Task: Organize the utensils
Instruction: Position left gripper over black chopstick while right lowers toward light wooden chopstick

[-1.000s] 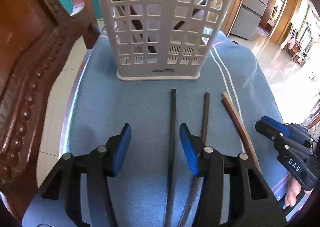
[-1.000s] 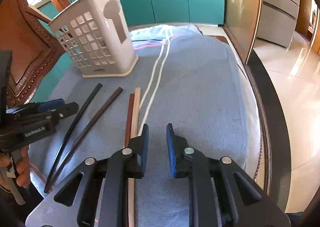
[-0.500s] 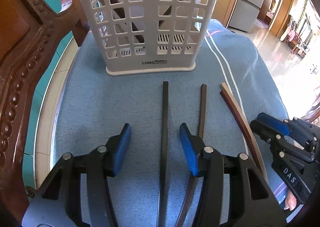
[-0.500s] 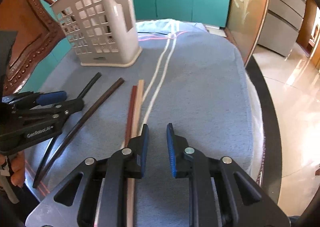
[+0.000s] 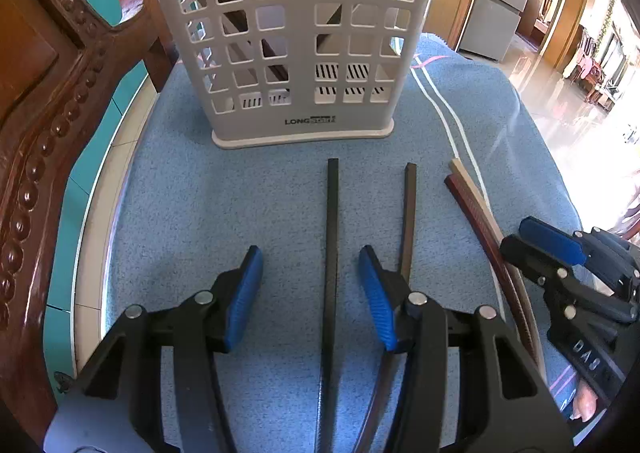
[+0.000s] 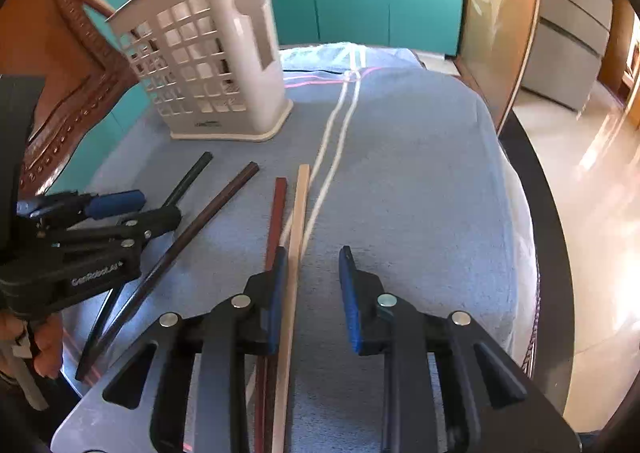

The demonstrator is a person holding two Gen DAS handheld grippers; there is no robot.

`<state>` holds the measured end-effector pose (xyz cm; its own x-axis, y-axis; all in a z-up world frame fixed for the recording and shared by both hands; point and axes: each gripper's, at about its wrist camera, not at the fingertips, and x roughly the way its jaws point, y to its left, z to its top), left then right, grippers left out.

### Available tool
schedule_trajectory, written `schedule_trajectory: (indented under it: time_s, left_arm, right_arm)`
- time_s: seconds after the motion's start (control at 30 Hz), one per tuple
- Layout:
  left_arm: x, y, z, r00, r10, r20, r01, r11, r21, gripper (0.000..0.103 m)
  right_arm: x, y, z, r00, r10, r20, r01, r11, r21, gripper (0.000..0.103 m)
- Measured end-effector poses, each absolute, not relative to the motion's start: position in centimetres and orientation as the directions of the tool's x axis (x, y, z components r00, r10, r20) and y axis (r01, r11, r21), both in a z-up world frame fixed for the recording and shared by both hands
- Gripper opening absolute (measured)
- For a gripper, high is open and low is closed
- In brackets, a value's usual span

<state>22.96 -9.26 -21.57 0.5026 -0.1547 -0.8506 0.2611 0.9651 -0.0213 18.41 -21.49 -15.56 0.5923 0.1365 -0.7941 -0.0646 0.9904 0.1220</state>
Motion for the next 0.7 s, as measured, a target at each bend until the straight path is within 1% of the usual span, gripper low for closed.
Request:
schedule_trajectory:
  time_s: [0.1,0.23,0.33,0.7]
  left_arm:
    - [23.1,-9.3,-21.6,0.505,-0.149,-0.850,0.257,0.966,-0.016,0.054]
    - [23.4,-9.5,-21.7,0.512,-0.144,-0.847,0.258,0.966,-0.009,0.055]
    - [23.6,-9.6,-21.7,0.514,-0.141,-0.846,0.253,0.967,-0.008,0.055]
    - [23.7,-9.7,-21.6,0.518,-0.132,-0.845,0.249,0.969,0.001,0.057]
  right_arm:
    - [18.2,-21.0,-15.4,0.606,0.093,-0.790,-0.069,0.996,0.064,0.028]
    - [18.2,-20.7,-15.7,0.598,0.085,-0.797,-0.078,0.996,0.048,0.028]
    - [18.2,-20.3,-15.8,0.605,0.051,-0.795,-0.075,0.997,0.008,0.029]
    - [18.2,-20.2,-15.9,0.613,0.045,-0.789,-0.067,0.998,0.005,0.032]
